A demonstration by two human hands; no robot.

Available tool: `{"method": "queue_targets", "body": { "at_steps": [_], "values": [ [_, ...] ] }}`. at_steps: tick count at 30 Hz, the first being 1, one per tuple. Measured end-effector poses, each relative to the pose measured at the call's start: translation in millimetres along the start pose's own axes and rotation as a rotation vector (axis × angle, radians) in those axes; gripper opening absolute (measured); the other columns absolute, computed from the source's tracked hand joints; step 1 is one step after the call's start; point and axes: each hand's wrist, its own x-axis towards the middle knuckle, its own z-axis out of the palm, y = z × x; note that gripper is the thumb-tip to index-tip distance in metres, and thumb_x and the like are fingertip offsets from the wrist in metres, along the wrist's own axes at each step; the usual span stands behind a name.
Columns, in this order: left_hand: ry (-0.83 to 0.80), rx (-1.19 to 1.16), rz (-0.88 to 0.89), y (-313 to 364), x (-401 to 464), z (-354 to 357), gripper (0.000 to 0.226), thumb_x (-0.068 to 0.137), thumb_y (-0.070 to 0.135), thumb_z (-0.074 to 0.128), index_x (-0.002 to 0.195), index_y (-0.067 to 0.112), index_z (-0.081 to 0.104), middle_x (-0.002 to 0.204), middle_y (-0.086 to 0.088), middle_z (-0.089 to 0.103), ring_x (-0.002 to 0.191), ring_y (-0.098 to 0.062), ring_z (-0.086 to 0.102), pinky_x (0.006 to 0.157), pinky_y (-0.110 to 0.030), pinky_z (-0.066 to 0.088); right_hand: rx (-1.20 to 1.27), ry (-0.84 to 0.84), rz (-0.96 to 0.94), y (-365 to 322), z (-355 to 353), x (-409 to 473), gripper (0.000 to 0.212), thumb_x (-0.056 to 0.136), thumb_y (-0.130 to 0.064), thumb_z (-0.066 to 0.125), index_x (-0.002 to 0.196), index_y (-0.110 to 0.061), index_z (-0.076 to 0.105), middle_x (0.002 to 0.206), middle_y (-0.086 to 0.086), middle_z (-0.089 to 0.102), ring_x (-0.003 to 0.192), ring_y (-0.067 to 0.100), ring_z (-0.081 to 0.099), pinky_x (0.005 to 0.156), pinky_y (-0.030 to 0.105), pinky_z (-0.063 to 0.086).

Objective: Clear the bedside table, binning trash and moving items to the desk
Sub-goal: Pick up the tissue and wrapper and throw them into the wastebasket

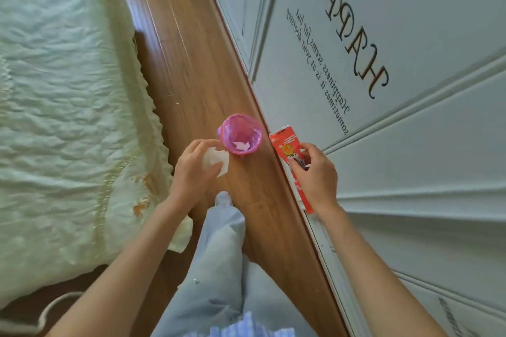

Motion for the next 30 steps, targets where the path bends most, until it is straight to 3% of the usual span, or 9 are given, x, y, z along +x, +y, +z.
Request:
{"method": "queue_targets", "body": {
  "at_steps": [2,5,10,15,17,23,30],
  "values": [
    [-0.003,-0.01,-0.031,-8.6,30.1,9.4,0.04,0.07,0.004,0.075,0.108,0.012,0.063,0.109,-0.004,0.061,0.093,-0.017,0.057,0.078,-0.024,0.041,0.04,-0.015,0.01,-0.9,13.4,37.0,0.033,0.082,-0.035,0.068,0.112,-0.027,0.055,0.098,-0.003,0.067,0.078,0.018,0.066,0.062,0.043,0.057],
    [-0.007,-0.01,-0.062,-23.7,73.3,27.6,0.041,0.071,0.005,0.076,0.109,0.01,0.063,0.11,-0.005,0.061,0.095,-0.019,0.057,0.079,-0.026,0.045,0.056,-0.026,0.014,0.2,34.9,87.1,0.033,0.082,-0.034,0.069,0.112,-0.025,0.056,0.098,-0.004,0.067,0.081,0.017,0.066,0.067,0.043,0.057],
    [-0.029,0.005,-0.152,-52.0,137.2,72.1,0.041,0.073,0.008,0.074,0.112,0.01,0.062,0.111,-0.004,0.06,0.096,-0.016,0.056,0.074,-0.004,0.035,0.032,-0.088,0.043,23.2,77.4,159.1,0.035,0.083,-0.033,0.069,0.113,-0.02,0.058,0.102,-0.001,0.068,0.086,0.018,0.065,0.07,0.037,0.056],
    [-0.059,-0.012,-0.228,-98.1,189.2,141.9,0.042,0.075,0.01,0.073,0.115,0.011,0.06,0.113,-0.004,0.06,0.097,-0.018,0.056,0.076,-0.015,0.04,0.018,-0.142,0.086,66.2,129.3,217.0,0.036,0.083,-0.035,0.068,0.115,-0.019,0.058,0.105,-0.001,0.068,0.09,0.016,0.064,0.072,0.028,0.05],
    [-0.071,-0.008,-0.253,-123.9,205.5,177.7,0.043,0.076,0.011,0.073,0.116,0.012,0.059,0.115,-0.005,0.059,0.099,-0.018,0.056,0.077,-0.015,0.041,0.019,-0.177,0.111,87.1,155.5,234.1,0.034,0.083,-0.034,0.068,0.113,-0.02,0.058,0.104,-0.002,0.068,0.088,0.016,0.064,0.072,0.028,0.049],
    [-0.097,-0.009,-0.35,-209.7,241.8,283.5,0.043,0.076,0.011,0.071,0.118,0.015,0.057,0.116,-0.004,0.058,0.103,-0.02,0.055,0.085,-0.033,0.049,-0.001,-0.274,0.153,149.2,238.1,266.9,0.03,0.083,-0.031,0.069,0.11,-0.022,0.059,0.101,-0.004,0.068,0.087,0.015,0.063,0.07,0.029,0.049],
    [-0.143,-0.003,-0.42,-298.4,270.9,386.3,0.045,0.073,0.005,0.064,0.117,0.014,0.058,0.115,-0.003,0.06,0.107,-0.022,0.055,0.085,-0.028,0.041,-0.013,-0.299,0.206,210.7,317.8,298.6,0.03,0.082,-0.03,0.068,0.11,-0.025,0.06,0.102,-0.005,0.068,0.089,0.015,0.063,0.073,0.031,0.05]
  ]
}}
